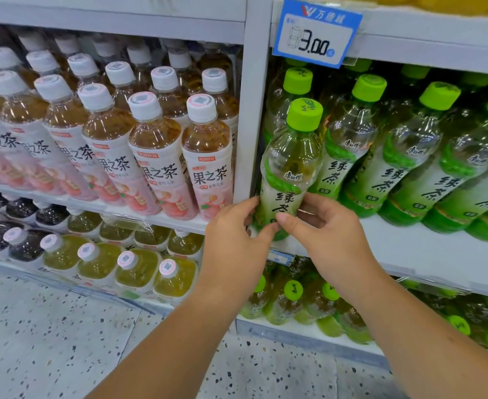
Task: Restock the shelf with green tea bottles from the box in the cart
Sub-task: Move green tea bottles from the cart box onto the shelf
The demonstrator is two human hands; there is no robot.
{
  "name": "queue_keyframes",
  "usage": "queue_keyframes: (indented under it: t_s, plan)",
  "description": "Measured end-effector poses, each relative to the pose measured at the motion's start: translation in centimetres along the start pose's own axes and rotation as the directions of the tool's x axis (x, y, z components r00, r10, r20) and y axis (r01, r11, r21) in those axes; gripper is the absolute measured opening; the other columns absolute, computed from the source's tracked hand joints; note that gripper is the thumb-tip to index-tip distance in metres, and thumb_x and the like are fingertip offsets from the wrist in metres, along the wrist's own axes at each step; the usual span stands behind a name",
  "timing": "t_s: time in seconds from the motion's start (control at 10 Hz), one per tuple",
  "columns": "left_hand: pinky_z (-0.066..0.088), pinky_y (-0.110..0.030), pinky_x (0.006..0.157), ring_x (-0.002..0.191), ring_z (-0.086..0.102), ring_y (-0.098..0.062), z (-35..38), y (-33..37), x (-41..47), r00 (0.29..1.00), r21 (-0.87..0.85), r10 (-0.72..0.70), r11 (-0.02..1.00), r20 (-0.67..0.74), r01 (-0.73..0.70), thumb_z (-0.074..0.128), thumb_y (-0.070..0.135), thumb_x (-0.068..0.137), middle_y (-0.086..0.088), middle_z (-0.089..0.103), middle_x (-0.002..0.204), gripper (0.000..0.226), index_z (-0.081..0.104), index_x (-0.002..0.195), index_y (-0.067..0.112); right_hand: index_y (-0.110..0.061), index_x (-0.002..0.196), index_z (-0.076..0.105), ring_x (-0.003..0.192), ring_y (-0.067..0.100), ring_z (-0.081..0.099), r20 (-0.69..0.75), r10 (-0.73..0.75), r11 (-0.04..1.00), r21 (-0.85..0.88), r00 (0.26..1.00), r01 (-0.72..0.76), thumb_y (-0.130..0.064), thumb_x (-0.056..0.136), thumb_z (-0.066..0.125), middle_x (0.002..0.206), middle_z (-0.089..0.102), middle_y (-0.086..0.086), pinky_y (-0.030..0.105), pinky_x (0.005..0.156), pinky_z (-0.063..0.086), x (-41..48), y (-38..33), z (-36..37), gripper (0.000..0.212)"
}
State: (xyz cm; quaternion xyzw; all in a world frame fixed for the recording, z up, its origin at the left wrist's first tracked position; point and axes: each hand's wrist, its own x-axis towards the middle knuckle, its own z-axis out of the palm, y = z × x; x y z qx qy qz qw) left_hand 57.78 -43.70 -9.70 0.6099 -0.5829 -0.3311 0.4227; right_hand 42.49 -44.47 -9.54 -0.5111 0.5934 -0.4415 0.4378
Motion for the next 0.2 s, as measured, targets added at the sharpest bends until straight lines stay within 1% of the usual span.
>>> queue_keyframes:
  t_s: [0.1,0.2]
  plan:
    - [0.052,-0.016,0.081,0.096,0.066,0.005,-0.57,0.04,0.19,0.999,-0.029,-0.050,0.998,0.006,0.051,0.076,0.025,0.089,0.025,0.070,0.093,0.028,0.072,0.116,0.031,-0.026,0.135,0.059,0.117,0.008,0.061,-0.041,0.026,0.998,-0.057,0.999,-0.028,-0.043,0.081,0.079,0.123,0.067,-0.012,0.040,0.103,0.050,-0.25,-0.45,-0.32,0.060]
    - [0.052,-0.015,0.085,0.098,0.065,0.005,-0.86,-0.08,0.26,0.994,-0.019,-0.105,0.994,0.006,0.105,0.071,0.027,0.093,0.020,0.070,0.103,0.033,0.069,0.125,0.022,-0.028,0.137,0.055,0.115,0.005,0.061,-0.073,0.031,0.995,-0.088,0.997,-0.038,-0.049,0.083,0.074,0.124,0.064,-0.015,0.038,0.102,0.050,-0.80,-0.52,-0.70,0.060]
